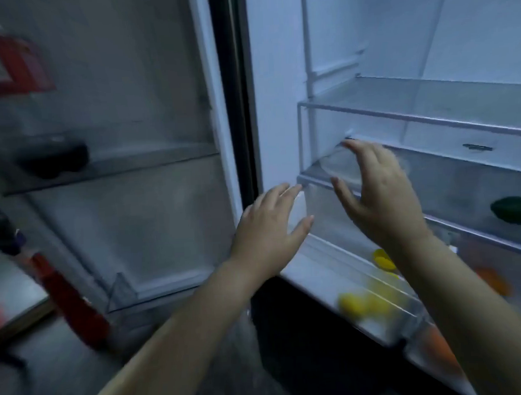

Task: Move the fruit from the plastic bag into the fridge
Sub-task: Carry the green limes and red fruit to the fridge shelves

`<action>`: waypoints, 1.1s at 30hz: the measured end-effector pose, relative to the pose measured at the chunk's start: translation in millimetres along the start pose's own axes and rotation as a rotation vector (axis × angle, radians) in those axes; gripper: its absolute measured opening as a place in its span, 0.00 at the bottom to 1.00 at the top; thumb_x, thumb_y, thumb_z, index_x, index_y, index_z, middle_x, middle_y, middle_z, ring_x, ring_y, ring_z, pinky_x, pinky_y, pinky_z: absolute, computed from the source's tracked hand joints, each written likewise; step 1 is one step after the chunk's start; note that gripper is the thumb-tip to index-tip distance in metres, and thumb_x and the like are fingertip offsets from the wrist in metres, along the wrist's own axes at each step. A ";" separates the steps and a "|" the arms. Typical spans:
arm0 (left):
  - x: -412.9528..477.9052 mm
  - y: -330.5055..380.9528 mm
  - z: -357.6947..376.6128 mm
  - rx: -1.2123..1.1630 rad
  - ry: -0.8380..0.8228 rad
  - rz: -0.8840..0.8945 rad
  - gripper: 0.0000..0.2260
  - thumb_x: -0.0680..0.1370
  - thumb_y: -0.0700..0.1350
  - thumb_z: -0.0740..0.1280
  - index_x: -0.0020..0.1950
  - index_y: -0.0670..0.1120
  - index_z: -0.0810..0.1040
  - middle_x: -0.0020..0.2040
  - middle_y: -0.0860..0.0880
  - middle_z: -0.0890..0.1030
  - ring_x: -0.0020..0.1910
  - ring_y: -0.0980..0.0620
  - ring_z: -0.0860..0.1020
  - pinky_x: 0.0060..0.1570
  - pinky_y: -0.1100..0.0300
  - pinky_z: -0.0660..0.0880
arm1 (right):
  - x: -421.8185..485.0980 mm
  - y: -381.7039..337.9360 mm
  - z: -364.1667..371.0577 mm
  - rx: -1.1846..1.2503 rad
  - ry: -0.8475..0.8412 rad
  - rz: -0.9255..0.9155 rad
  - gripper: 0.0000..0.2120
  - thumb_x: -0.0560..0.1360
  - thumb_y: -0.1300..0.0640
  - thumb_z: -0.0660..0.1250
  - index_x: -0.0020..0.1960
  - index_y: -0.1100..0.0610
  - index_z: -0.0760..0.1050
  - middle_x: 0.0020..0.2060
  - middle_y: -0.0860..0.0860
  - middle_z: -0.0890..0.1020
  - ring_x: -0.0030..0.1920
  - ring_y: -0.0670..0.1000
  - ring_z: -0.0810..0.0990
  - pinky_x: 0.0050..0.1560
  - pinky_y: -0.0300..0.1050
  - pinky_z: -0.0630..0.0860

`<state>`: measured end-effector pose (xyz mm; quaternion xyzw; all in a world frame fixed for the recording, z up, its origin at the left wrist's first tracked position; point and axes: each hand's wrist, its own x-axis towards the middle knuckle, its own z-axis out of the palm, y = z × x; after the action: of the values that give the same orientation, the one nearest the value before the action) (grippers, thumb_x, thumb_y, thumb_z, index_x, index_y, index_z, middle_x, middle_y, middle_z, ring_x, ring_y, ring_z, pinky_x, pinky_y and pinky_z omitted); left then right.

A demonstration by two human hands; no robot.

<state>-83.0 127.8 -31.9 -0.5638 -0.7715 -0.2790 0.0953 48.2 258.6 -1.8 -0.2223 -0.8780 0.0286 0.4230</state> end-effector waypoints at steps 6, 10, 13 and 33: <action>-95.9 -89.9 -85.8 0.249 -0.029 -0.192 0.29 0.76 0.63 0.50 0.74 0.50 0.63 0.73 0.50 0.65 0.70 0.50 0.63 0.66 0.53 0.61 | -15.0 -133.5 60.2 0.140 -0.197 -0.069 0.23 0.76 0.49 0.62 0.68 0.58 0.68 0.62 0.55 0.74 0.61 0.57 0.72 0.59 0.49 0.68; -171.6 -142.9 -140.5 0.357 -0.018 -0.363 0.25 0.79 0.59 0.56 0.74 0.52 0.62 0.73 0.52 0.64 0.72 0.52 0.61 0.69 0.53 0.58 | -28.6 -227.8 95.2 0.231 -0.299 -0.157 0.24 0.77 0.47 0.61 0.70 0.54 0.65 0.65 0.52 0.72 0.63 0.53 0.71 0.62 0.45 0.68; -227.7 -175.7 -179.1 0.447 0.019 -0.477 0.23 0.78 0.60 0.57 0.71 0.52 0.68 0.71 0.51 0.69 0.70 0.50 0.65 0.67 0.50 0.63 | -41.5 -292.9 120.6 0.323 -0.390 -0.250 0.24 0.76 0.47 0.61 0.70 0.54 0.65 0.65 0.51 0.72 0.63 0.51 0.72 0.60 0.44 0.69; -458.2 -359.4 -313.8 0.649 0.155 -1.168 0.27 0.77 0.60 0.54 0.70 0.47 0.69 0.68 0.50 0.71 0.68 0.49 0.68 0.64 0.52 0.64 | -70.5 -634.5 303.6 0.776 -0.702 -0.777 0.23 0.75 0.51 0.65 0.68 0.57 0.68 0.63 0.53 0.75 0.64 0.53 0.73 0.63 0.48 0.71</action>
<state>-308.8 -490.2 -100.3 0.0250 -0.9855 -0.0784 0.1482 -375.2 -299.6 -96.5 0.3029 -0.9063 0.2595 0.1399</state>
